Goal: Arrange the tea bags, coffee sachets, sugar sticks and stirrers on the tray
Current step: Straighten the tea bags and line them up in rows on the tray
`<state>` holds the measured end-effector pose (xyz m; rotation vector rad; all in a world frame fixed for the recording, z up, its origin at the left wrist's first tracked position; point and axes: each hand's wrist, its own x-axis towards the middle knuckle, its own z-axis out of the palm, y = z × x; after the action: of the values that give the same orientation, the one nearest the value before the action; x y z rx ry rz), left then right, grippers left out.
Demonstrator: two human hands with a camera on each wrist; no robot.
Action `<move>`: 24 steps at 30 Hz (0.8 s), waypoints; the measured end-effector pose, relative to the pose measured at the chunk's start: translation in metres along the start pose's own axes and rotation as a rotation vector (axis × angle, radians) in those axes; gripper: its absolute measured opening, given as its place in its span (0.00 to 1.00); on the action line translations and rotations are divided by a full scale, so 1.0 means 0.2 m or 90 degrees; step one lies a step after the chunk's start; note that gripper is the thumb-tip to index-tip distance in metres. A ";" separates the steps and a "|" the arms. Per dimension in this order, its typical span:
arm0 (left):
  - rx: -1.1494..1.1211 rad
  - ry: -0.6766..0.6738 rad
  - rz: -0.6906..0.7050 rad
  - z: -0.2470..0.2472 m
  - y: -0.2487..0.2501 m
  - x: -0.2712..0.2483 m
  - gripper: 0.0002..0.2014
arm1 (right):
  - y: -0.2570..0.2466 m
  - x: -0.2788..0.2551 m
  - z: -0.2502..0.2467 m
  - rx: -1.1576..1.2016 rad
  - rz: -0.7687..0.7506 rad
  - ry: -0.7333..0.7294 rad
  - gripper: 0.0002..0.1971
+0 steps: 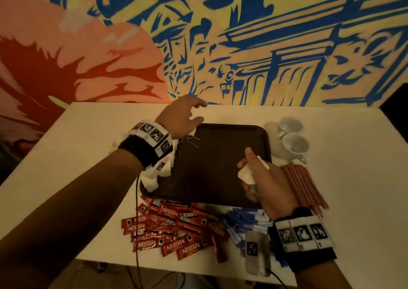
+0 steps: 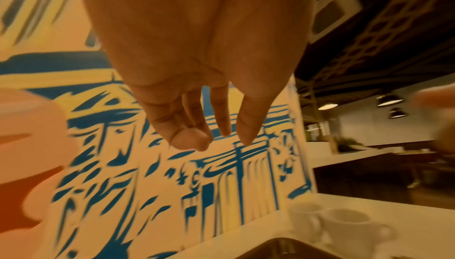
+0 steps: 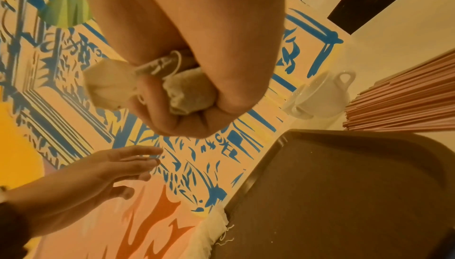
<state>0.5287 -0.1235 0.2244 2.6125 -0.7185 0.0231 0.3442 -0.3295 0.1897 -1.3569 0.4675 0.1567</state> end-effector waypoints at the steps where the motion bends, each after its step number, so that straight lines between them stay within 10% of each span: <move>1: -0.015 0.005 0.034 -0.02 0.07 -0.10 0.21 | 0.00 -0.04 0.00 0.009 -0.003 -0.001 0.25; 13: -0.206 -0.021 0.226 -0.07 0.63 -0.92 0.23 | -0.02 -0.41 0.11 0.007 -0.038 -0.083 0.30; 24: -0.453 0.101 0.006 -0.14 0.64 -1.07 0.06 | -0.02 -0.54 0.08 -0.042 -0.050 -0.193 0.32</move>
<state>0.2829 -0.1079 0.2744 1.9027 -0.5506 -0.0192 0.2525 -0.2971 0.2409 -1.3860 0.1561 0.3102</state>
